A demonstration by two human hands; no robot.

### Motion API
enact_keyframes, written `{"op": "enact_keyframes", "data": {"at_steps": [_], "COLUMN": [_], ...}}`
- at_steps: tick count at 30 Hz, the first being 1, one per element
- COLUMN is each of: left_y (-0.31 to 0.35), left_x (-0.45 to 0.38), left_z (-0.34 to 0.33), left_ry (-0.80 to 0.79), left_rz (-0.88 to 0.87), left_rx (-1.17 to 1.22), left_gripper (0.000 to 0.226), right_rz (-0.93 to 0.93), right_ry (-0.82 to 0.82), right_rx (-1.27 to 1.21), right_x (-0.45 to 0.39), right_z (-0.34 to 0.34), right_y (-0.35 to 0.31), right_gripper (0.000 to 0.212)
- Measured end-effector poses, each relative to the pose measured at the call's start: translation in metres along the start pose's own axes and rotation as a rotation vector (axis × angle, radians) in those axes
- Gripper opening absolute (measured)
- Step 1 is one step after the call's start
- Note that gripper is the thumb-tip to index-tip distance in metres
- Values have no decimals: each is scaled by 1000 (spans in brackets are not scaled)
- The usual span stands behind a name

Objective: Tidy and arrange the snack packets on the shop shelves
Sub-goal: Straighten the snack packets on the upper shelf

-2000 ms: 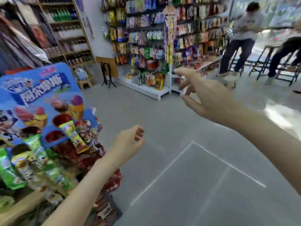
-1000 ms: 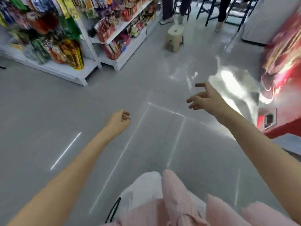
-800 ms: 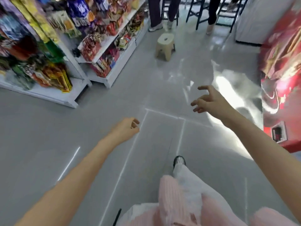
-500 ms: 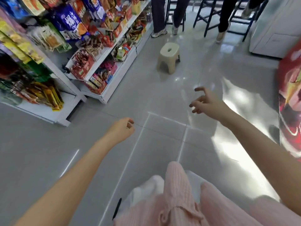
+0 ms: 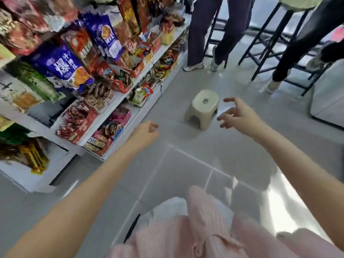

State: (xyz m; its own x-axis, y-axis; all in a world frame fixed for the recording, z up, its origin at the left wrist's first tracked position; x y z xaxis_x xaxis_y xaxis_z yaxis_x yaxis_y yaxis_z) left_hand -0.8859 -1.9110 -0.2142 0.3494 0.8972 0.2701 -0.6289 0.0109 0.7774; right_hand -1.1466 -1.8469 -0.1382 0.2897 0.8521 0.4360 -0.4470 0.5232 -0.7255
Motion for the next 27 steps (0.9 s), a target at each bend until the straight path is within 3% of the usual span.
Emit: {"op": "enact_keyframes", "data": {"at_steps": [6, 11, 16, 27], "left_y": [35, 28, 12, -20], "left_x": [-196, -345, -450, -740], "left_z": [46, 111, 194, 264], "left_ry": [-126, -63, 93, -13], "left_rz": [-7, 68, 167, 217], "left_rx": [-131, -166, -142, -184], "left_gripper": [28, 32, 32, 36], "right_rz": [-8, 5, 69, 28], "right_ry": [-8, -74, -198, -249], "right_rx": [-23, -20, 68, 209], "right_x": [-190, -371, -519, -796], "right_z": [39, 45, 20, -22], "right_y": [-83, -156, -260, -372], "right_gripper": [46, 45, 45, 46]}}
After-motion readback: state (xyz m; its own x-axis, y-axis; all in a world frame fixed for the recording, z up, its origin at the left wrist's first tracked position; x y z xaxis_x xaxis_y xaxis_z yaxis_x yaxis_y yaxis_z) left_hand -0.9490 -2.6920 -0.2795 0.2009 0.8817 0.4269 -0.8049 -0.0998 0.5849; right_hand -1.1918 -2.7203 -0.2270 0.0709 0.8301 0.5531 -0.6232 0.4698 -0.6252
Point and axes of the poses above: each hand's wrist, its own x-axis away from the middle knuckle, its own z-axis out of the back of the hand, y = z × x, the point moved 8 cm from there along -x, towards the middle knuckle, and after that the axes turned 11 degrees about -z, right-handed, at the moved point
